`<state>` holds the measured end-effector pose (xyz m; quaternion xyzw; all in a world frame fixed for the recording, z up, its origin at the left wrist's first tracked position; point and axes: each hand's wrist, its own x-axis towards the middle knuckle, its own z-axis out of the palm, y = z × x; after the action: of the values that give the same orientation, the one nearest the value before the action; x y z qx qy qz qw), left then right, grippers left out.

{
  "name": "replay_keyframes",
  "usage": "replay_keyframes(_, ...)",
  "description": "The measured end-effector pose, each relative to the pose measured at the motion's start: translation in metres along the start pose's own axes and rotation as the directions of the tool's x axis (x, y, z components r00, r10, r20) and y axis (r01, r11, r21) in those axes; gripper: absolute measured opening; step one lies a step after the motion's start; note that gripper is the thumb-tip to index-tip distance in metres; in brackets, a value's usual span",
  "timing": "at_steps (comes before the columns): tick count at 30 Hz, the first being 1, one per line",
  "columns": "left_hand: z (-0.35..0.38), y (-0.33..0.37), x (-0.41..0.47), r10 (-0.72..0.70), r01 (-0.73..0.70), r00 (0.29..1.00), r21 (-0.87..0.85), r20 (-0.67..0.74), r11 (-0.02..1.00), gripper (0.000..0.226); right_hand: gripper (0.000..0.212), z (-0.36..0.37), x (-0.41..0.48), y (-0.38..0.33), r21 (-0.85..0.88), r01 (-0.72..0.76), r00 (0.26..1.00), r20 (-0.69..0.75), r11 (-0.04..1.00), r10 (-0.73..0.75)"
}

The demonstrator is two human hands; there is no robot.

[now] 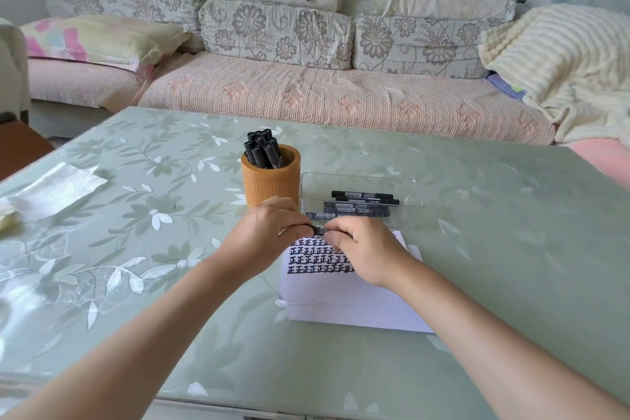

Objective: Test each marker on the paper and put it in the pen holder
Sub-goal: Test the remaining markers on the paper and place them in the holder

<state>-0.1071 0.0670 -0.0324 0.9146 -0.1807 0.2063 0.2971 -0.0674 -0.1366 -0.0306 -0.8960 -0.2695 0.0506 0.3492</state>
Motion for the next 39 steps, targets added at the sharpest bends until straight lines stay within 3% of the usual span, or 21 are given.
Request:
replay_keyframes(3,-0.007,-0.001,0.009,0.026,-0.025,0.999,0.018,-0.019,1.000,0.016,0.016,-0.003,0.009,-0.007,0.024,0.019,1.000,0.015,1.000,-0.019)
replay_keyframes(6,-0.014,-0.002,0.020,0.081,-0.071,0.992,0.103,-0.096,0.992,0.020,0.033,-0.002,0.019,-0.015,0.043,0.060,0.998,-0.025,0.997,-0.059)
replay_keyframes(11,-0.033,-0.008,0.040,-0.023,0.075,0.909,0.108,-0.416,0.991,0.023,0.030,0.000,0.030,-0.021,0.145,0.065,0.981,-0.190,0.987,-0.037)
replay_keyframes(14,-0.043,-0.020,0.049,-0.163,0.213,0.849,0.043,-0.502,0.976,0.037,0.031,-0.003,0.042,-0.028,0.272,0.087,0.949,-0.315,0.958,0.003)
replay_keyframes(19,-0.040,-0.038,0.053,-0.429,0.407,0.846,-0.136,-0.317,0.903,0.066,0.014,-0.024,0.079,-0.053,0.338,0.188,0.860,-0.510,0.922,0.012)
replay_keyframes(23,-0.033,-0.045,0.057,-0.527,0.489,0.830,-0.219,-0.180,0.844,0.082,0.014,-0.029,0.116,-0.067,0.346,0.182,0.851,-0.525,0.920,0.029)
replay_keyframes(27,-0.028,-0.048,0.061,-0.549,0.504,0.825,-0.267,-0.132,0.821,0.084,0.012,-0.019,0.136,-0.070,0.223,0.114,0.883,-0.470,0.968,0.005)
replay_keyframes(33,-0.025,-0.049,0.062,-0.548,0.483,0.817,-0.307,-0.179,0.820,0.078,0.021,-0.005,0.137,-0.063,0.042,0.017,0.922,-0.387,0.999,0.000)
replay_keyframes(36,-0.023,-0.044,0.064,-0.498,0.438,0.836,-0.266,-0.230,0.859,0.074,0.014,-0.002,0.141,-0.059,-0.110,-0.019,0.933,-0.358,0.994,-0.022)
replay_keyframes(39,-0.022,-0.039,0.066,-0.430,0.358,0.868,-0.288,-0.249,0.888,0.073,0.022,-0.003,0.143,-0.060,-0.217,-0.009,0.947,-0.314,0.976,-0.061)
